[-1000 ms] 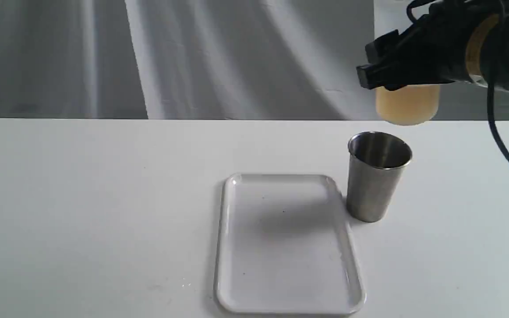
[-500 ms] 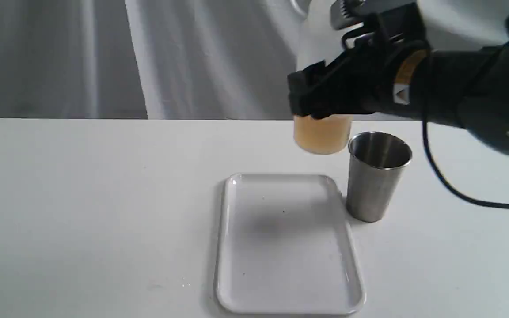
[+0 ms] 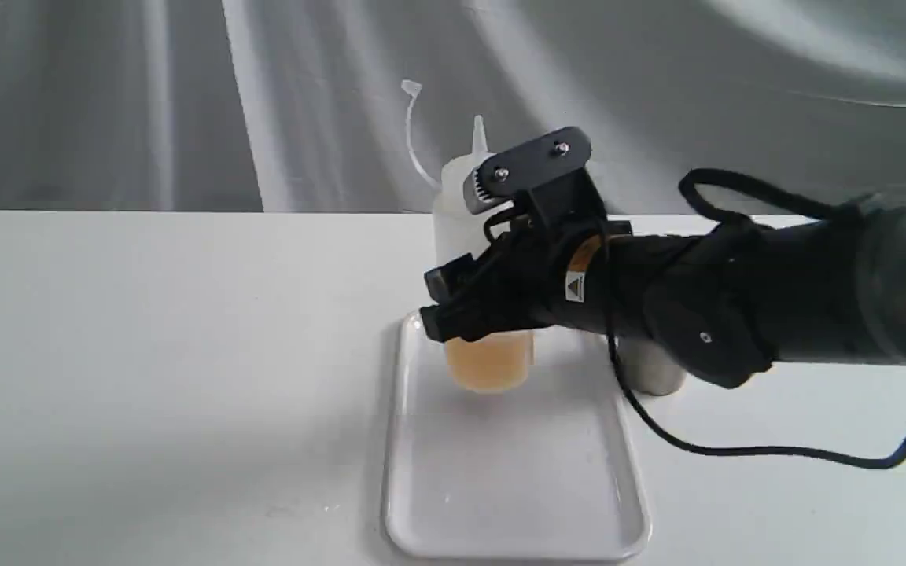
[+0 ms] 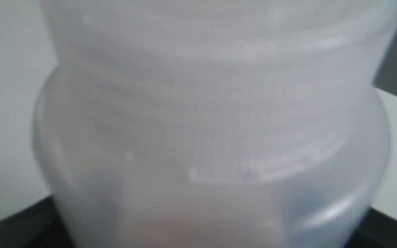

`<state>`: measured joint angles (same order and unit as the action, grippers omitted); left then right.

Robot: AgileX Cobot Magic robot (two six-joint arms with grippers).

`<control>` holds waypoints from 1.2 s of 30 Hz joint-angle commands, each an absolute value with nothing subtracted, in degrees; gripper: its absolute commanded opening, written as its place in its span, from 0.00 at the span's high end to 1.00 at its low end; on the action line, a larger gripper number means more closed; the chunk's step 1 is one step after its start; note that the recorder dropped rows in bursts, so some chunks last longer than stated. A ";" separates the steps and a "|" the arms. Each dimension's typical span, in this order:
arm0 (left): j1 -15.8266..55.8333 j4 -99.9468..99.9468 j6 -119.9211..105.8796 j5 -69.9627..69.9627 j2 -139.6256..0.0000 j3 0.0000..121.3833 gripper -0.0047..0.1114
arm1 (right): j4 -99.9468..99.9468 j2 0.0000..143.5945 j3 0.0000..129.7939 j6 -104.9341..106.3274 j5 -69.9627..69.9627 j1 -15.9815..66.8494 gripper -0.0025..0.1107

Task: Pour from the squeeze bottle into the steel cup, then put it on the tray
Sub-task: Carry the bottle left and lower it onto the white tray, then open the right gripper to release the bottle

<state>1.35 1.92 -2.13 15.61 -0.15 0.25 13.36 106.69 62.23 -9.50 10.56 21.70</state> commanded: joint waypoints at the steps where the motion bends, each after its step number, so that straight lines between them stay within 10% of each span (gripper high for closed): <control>1: 1.26 1.88 -1.96 15.22 0.00 0.00 0.96 | 10.86 108.29 62.62 -7.90 14.26 22.37 0.89; 36: 1.26 1.88 -1.92 15.22 0.00 0.00 0.96 | 7.89 111.74 58.07 -1.47 15.59 22.73 0.89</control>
<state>1.35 1.92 -2.13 15.61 -0.15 0.25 8.34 112.26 58.23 -1.81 13.89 22.63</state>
